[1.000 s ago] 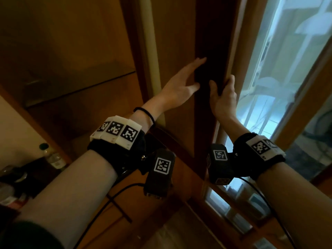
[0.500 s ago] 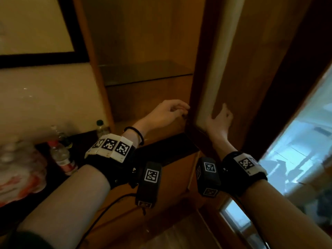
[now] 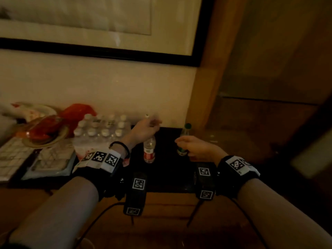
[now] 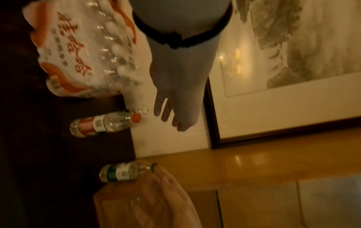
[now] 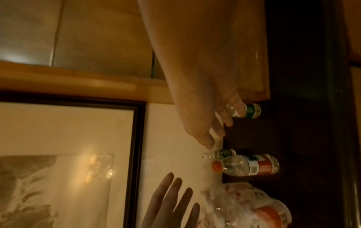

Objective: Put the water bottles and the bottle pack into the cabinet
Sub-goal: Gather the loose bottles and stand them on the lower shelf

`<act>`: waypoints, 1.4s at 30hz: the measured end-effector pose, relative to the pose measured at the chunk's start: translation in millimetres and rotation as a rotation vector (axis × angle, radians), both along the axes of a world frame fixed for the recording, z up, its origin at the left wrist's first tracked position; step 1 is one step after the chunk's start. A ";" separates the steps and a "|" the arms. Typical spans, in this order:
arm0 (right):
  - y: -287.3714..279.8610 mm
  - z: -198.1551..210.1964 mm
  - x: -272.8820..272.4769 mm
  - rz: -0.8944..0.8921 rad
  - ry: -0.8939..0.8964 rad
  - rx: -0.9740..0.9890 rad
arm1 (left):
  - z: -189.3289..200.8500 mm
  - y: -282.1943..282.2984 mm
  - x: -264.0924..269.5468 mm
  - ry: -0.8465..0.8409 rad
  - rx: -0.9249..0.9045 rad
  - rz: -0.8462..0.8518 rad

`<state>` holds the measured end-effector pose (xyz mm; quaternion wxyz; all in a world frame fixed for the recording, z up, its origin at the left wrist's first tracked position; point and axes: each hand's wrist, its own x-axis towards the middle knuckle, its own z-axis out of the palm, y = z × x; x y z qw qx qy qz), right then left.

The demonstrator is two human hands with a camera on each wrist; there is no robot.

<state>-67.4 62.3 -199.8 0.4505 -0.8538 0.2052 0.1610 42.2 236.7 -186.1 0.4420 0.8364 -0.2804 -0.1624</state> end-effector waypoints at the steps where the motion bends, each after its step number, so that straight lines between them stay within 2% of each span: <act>1: 5.2 -1.6 15.2 0.013 0.003 -0.012 | -3.1 9.8 10.8 0.016 -0.001 0.042; 5: 10.7 -17.2 72.8 0.018 -0.047 -0.043 | -21.9 30.1 51.2 0.070 0.033 0.090; 7: 4.6 -28.6 101.0 -0.034 -0.113 -0.064 | -33.2 30.2 73.2 0.081 0.037 0.079; 11: -23.6 -42.6 144.8 -0.158 -0.195 -0.209 | -55.9 10.6 115.0 0.107 0.126 -0.017; 14: -55.8 -53.2 165.3 -0.252 -0.195 -0.152 | -95.1 -13.9 160.6 0.151 0.244 -0.109; 16: -81.1 -66.6 177.0 -0.287 -0.203 -0.126 | -93.7 -30.1 170.3 0.212 0.300 -0.175; 19: -103.1 -81.7 191.3 -0.319 -0.127 -0.129 | -96.1 -47.3 178.3 0.222 0.392 -0.316; 23: -111.8 -100.6 197.2 -0.344 -0.024 -0.074 | -110.6 -54.1 187.2 0.107 0.497 -0.402; 27: -118.7 -119.9 198.2 -0.434 -0.065 -0.019 | -111.9 -53.3 201.1 0.040 0.515 -0.381; 33: -112.0 -138.0 193.7 -0.611 -0.113 0.018 | -117.3 -50.4 209.8 0.058 0.438 -0.320; 36: -108.5 -139.1 190.0 -0.586 -0.118 -0.031 | -119.4 -50.7 207.5 0.038 0.438 -0.320; 40: -94.7 -138.0 171.2 -0.313 -0.132 -0.182 | -125.0 -46.2 198.3 -0.034 0.422 -0.302; 42: -86.6 -137.3 157.5 -0.248 -0.172 -0.241 | -127.2 -43.1 189.5 -0.082 0.406 -0.275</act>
